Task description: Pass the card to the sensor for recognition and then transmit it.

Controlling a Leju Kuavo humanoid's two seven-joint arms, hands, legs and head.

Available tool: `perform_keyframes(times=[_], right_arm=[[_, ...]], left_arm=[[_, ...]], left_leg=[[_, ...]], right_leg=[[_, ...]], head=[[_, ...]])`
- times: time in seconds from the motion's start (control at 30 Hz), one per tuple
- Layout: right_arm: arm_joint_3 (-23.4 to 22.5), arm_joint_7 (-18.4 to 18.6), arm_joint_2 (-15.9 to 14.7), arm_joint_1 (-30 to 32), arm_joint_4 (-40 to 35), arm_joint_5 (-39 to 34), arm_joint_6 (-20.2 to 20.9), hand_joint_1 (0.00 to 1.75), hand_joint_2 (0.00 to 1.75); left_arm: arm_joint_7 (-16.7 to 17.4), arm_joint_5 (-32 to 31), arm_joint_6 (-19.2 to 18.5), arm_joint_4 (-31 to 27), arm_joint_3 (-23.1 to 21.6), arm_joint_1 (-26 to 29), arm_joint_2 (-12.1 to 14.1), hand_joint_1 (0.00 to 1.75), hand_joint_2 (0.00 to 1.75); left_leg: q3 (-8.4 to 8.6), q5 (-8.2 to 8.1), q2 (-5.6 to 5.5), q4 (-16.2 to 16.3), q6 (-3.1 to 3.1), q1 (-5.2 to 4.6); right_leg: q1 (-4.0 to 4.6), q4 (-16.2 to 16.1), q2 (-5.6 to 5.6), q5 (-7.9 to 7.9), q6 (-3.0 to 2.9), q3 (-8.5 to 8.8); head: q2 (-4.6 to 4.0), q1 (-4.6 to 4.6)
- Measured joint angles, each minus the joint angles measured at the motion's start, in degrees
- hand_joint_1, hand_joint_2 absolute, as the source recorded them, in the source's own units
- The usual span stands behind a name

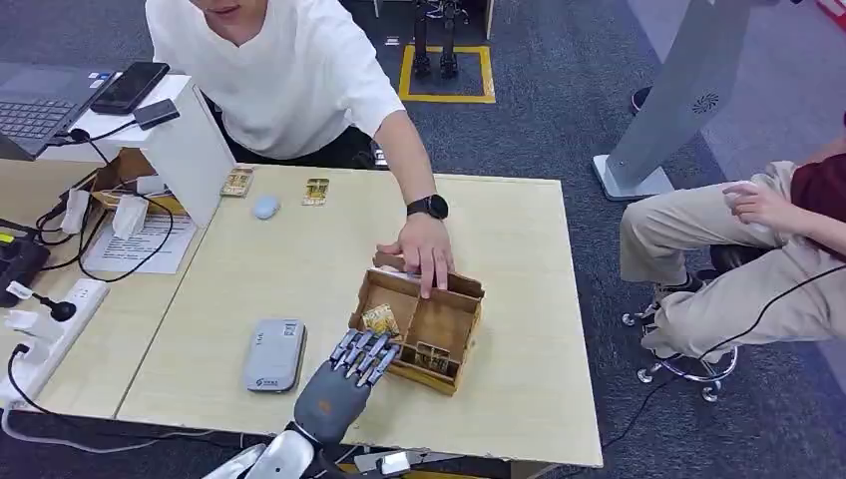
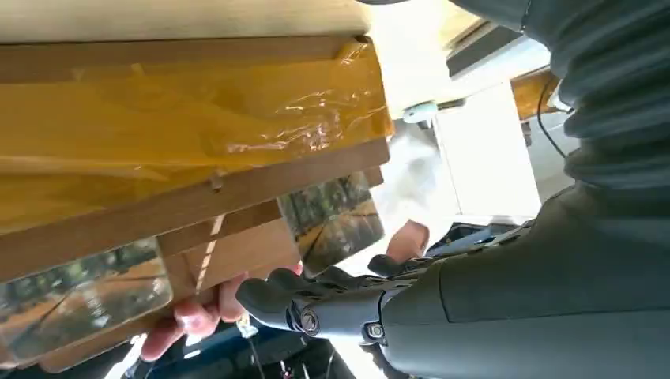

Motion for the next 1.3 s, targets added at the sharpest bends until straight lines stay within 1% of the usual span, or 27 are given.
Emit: perform_keyframes(times=[0.27, 0.43, 0.6, 0.73, 0.87, 1.17, 1.3], right_arm=[[0.0, 0.0, 0.0, 0.0, 0.0, 0.0, 0.0, 0.0, 1.75], [0.0, 0.0, 0.0, 0.0, 0.0, 0.0, 0.0, 0.0, 1.75], [0.2, 0.1, 0.0, 0.0, 0.0, 0.0, 0.0, 0.0, 1.75], [0.4, 0.1, 0.0, 0.0, 0.0, 0.0, 0.0, 0.0, 1.75], [0.7, 0.3, 0.0, 0.0, 0.0, 0.0, 0.0, 0.0, 1.75], [1.0, 0.4, 0.0, 0.0, 0.0, -0.1, 0.0, 0.0, 1.75], [1.1, 0.4, 0.0, 0.0, 0.0, -0.2, 0.0, 0.0, 1.75]], left_arm=[[-0.2, 0.0, -0.1, 0.5, 0.6, 0.3, -0.6, 0.0, 1.75], [-1.4, 0.0, 0.5, 0.5, 2.3, 0.5, -1.7, 0.0, 1.75], [-1.5, 0.0, 1.7, 0.5, 4.1, 0.5, -2.3, 0.0, 1.75], [-1.0, 0.0, 2.5, -0.8, 6.1, 0.3, -2.5, 0.0, 1.75], [0.0, 0.0, 2.3, -2.3, 7.3, -0.1, -2.4, 0.0, 1.75], [0.2, 0.0, 2.0, -3.6, 8.0, -0.4, -2.2, 0.0, 1.75], [0.2, 0.0, 1.0, -3.6, 8.0, -0.4, -2.2, 0.0, 1.75]], left_leg=[[0.0, 0.0, 0.0, 0.0, 0.0, 0.0], [-0.01, 0.0, 0.0, 0.0, 0.0, 0.0], [0.0, 0.0, 0.0, 0.0, 0.0, 0.0], [0.0, 0.0, 0.0, 0.0, 0.0, 0.0], [-0.01, 0.0, 0.0, 0.0, 0.0, 0.0], [0.0, 0.0, 0.0, 0.0, 0.0, 0.0], [0.0, 0.0, 0.0, 0.0, 0.0, 0.0]], right_leg=[[0.0, 0.0, 0.0, 0.0, 0.0, 0.0], [0.0, 0.0, 0.0, 0.0, 0.0, 0.0], [0.0, 0.0, 0.0, 0.0, 0.0, 0.0], [0.0, 0.0, 0.0, 0.0, 0.0, 0.0], [0.0, 0.0, 0.0, 0.0, 0.0, 0.0], [0.0, 0.0, 0.0, 0.0, 0.0, 0.0], [0.0, 0.0, 0.0, 0.0, 0.0, 0.0]], head=[[0.02, 0.0], [0.02, -0.02], [0.02, -0.02], [0.0, 0.0], [0.02, 0.0], [0.02, -0.02], [0.02, 0.0]])
